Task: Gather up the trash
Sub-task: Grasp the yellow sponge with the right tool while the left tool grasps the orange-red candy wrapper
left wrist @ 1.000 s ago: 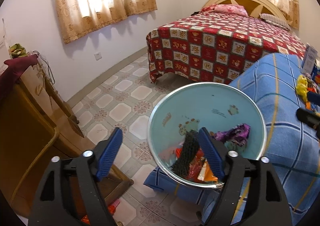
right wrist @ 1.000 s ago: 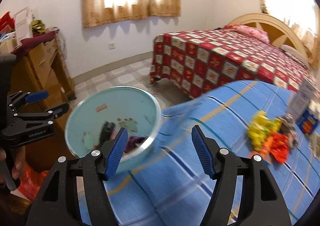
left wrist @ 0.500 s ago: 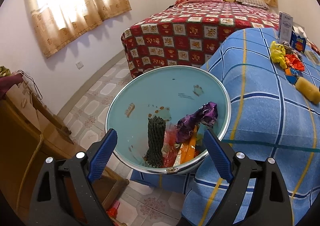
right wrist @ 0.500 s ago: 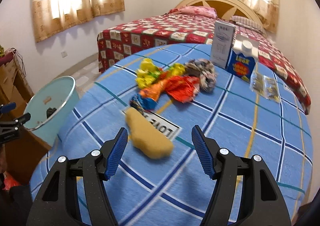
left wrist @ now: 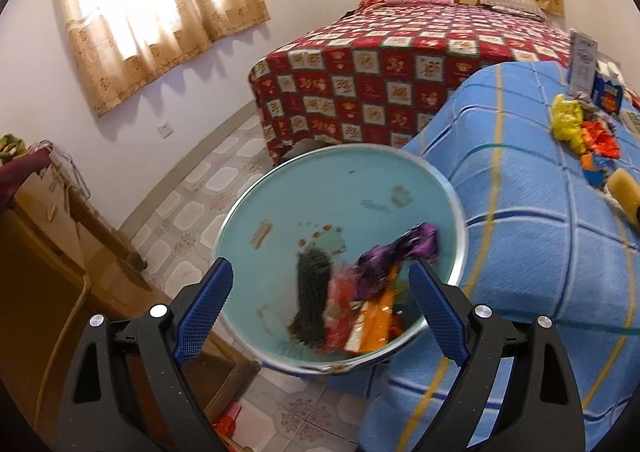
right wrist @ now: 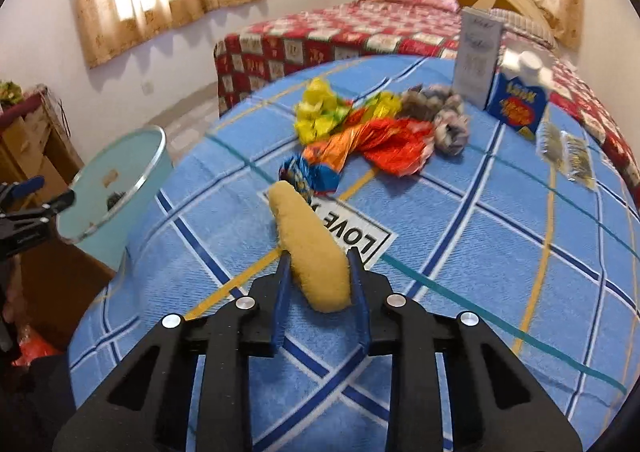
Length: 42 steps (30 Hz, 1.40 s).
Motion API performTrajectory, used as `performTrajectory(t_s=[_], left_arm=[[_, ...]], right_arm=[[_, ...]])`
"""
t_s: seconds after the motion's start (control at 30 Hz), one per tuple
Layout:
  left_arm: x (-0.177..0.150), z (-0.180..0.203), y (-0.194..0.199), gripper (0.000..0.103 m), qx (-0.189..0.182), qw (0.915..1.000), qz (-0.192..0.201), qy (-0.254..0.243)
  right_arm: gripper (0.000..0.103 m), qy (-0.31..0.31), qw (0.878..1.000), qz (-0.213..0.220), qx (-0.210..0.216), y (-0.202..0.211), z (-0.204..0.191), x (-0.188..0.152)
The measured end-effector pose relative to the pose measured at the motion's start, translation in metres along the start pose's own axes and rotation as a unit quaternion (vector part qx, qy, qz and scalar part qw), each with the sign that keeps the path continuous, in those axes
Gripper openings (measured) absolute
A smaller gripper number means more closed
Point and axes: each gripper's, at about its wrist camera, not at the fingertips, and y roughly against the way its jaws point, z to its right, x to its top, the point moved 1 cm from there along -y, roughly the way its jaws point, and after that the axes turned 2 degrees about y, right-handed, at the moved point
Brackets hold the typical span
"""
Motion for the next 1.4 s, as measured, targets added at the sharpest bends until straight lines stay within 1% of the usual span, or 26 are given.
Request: performTrajectory(t_s=[0.07, 0.13, 0.2, 0.23, 0.27, 0.33, 0.43, 0.47, 0.57, 0.67, 0.8, 0.83, 0.87, 0.9, 0.93, 0.97, 1.0, 1.03, 1.07, 1.13, 1.27, 1.4], left_arm=[[0.009, 0.018, 0.006, 0.088, -0.013, 0.9998, 0.010, -0.007], [0.016, 0.036, 0.010, 0.088, -0.025, 0.9994, 0.017, -0.015], [0.024, 0.060, 0.014, 0.088, -0.040, 0.9986, 0.025, -0.026], [0.029, 0.075, 0.015, 0.088, -0.046, 0.9981, 0.027, -0.033], [0.032, 0.086, 0.015, 0.088, -0.051, 0.9976, 0.028, -0.036], [0.041, 0.114, 0.015, 0.088, -0.070, 0.9963, 0.027, -0.043], [0.050, 0.151, 0.012, 0.088, -0.084, 0.9946, 0.026, -0.056], [0.054, 0.163, 0.009, 0.088, -0.089, 0.9940, 0.023, -0.059], [0.060, 0.190, 0.004, 0.088, -0.100, 0.9926, 0.018, -0.067], [0.065, 0.214, -0.002, 0.087, -0.107, 0.9915, 0.006, -0.073], [0.072, 0.238, -0.010, 0.085, -0.110, 0.9907, -0.004, -0.081], [0.074, 0.242, -0.012, 0.080, -0.113, 0.9901, -0.010, -0.083], [0.075, 0.247, -0.016, 0.072, -0.119, 0.9890, -0.019, -0.086], [0.074, 0.251, -0.018, 0.070, -0.126, 0.9876, -0.027, -0.090], [0.074, 0.254, -0.021, 0.064, -0.132, 0.9863, -0.034, -0.094], [0.073, 0.257, -0.024, 0.056, -0.138, 0.9846, -0.045, -0.096], [0.072, 0.258, -0.026, 0.051, -0.143, 0.9837, -0.050, -0.096], [0.070, 0.260, -0.027, 0.033, -0.148, 0.9825, -0.053, -0.099], [0.069, 0.262, -0.027, 0.025, -0.152, 0.9813, -0.055, -0.104], [0.066, 0.262, -0.022, 0.022, -0.152, 0.9814, -0.045, -0.109], [0.065, 0.253, -0.004, 0.021, -0.159, 0.9805, -0.022, -0.114], [0.062, 0.230, 0.022, 0.021, -0.151, 0.9816, 0.019, -0.115]], right_arm=[[0.027, -0.015, 1.000, 0.016, -0.007, 0.011, 0.007, -0.003], [0.027, -0.033, 0.999, 0.031, -0.023, 0.021, 0.017, -0.005], [0.027, -0.057, 0.996, 0.045, -0.059, 0.031, 0.038, -0.011], [0.027, -0.062, 0.995, 0.047, -0.067, 0.033, 0.042, -0.011], [0.027, -0.076, 0.992, 0.049, -0.089, 0.036, 0.056, -0.014], [0.027, -0.101, 0.987, 0.050, -0.118, 0.040, 0.079, -0.022], [0.027, -0.116, 0.981, 0.051, -0.145, 0.044, 0.102, -0.027], [0.027, -0.129, 0.977, 0.051, -0.160, 0.047, 0.116, -0.031], [0.027, -0.147, 0.972, 0.050, -0.176, 0.052, 0.142, -0.035], [0.028, -0.164, 0.969, 0.044, -0.180, 0.052, 0.162, -0.037], [0.028, -0.169, 0.969, 0.047, -0.172, 0.053, 0.171, -0.039], [0.028, -0.169, 0.970, 0.048, -0.171, 0.053, 0.171, -0.040], [0.028, -0.168, 0.970, 0.048, -0.166, 0.052, 0.171, -0.040], [0.028, -0.169, 0.971, 0.049, -0.164, 0.052, 0.171, -0.040], [0.028, -0.169, 0.971, 0.049, -0.160, 0.052, 0.171, -0.041], [0.028, -0.169, 0.971, 0.049, -0.159, 0.050, 0.170, -0.040], [0.028, -0.168, 0.972, 0.049, -0.156, 0.049, 0.168, -0.040], [0.029, -0.167, 0.972, 0.049, -0.155, 0.048, 0.166, -0.038], [0.029, -0.166, 0.973, 0.049, -0.154, 0.048, 0.164, -0.038], [0.029, -0.164, 0.974, 0.052, -0.150, 0.049, 0.161, -0.039], [0.029, -0.161, 0.975, 0.062, -0.141, 0.053, 0.151, -0.039], [0.029, -0.151, 0.977, 0.069, -0.131, 0.055, 0.137, -0.035]])
